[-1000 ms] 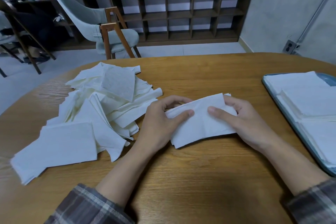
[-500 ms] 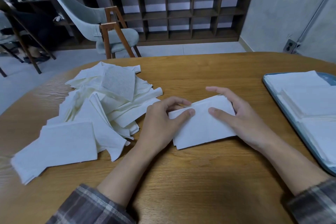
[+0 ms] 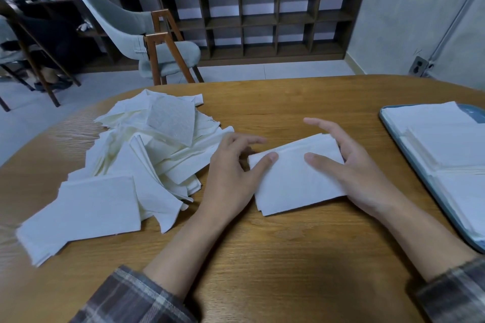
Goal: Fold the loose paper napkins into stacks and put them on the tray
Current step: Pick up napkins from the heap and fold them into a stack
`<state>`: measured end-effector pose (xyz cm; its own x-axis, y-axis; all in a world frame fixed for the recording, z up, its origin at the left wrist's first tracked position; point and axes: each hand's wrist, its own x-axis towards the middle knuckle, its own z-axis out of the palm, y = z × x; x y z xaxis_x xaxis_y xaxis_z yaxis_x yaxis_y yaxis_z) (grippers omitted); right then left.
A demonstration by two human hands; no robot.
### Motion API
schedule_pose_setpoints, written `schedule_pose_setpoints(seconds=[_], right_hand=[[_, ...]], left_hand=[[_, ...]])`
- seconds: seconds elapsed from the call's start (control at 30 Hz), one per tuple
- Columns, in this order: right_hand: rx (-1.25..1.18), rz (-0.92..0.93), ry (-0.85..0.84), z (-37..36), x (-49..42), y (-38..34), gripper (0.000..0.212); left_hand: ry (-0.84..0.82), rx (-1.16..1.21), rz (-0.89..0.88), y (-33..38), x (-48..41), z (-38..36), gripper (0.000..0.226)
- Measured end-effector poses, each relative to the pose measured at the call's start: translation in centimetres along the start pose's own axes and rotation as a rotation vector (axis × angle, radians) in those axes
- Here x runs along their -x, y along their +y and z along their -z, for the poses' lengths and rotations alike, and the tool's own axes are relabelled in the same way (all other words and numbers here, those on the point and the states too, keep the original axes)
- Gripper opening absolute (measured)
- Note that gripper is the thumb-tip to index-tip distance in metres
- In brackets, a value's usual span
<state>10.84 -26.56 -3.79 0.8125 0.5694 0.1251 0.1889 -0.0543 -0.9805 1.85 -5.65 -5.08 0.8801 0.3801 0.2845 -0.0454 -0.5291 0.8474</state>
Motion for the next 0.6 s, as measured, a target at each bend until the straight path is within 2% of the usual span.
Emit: schedule_pose_setpoints(seconds=[0.1,0.17,0.23,0.37,0.47,0.6], right_hand=[[-0.133,-0.012,0.007,0.3,-0.1,0.0,0.057],[-0.115,0.008,0.062,0.4,-0.1,0.2,0.061],[-0.057,0.054,0.123,0.4,0.0,0.4,0.063],[-0.040,0.157,0.164,-0.2,0.8,0.2,0.068],[0.042,0.154,0.159,-0.2,1.5,0.4,0.078],[0.246,0.116,0.184,-0.6,2.1,0.8,0.088]], left_hand=[[-0.113,0.147,0.119,0.3,-0.1,0.4,0.026],[-0.210,0.275,0.157,0.7,0.0,0.4,0.026],[-0.236,0.354,0.126,1.3,0.4,0.2,0.025],[-0.131,0.178,-0.128,0.9,1.1,0.1,0.031],[-0.135,0.120,-0.201,0.5,1.2,0.1,0.035],[-0.205,0.040,-0.260,0.2,1.3,-0.2,0.052]])
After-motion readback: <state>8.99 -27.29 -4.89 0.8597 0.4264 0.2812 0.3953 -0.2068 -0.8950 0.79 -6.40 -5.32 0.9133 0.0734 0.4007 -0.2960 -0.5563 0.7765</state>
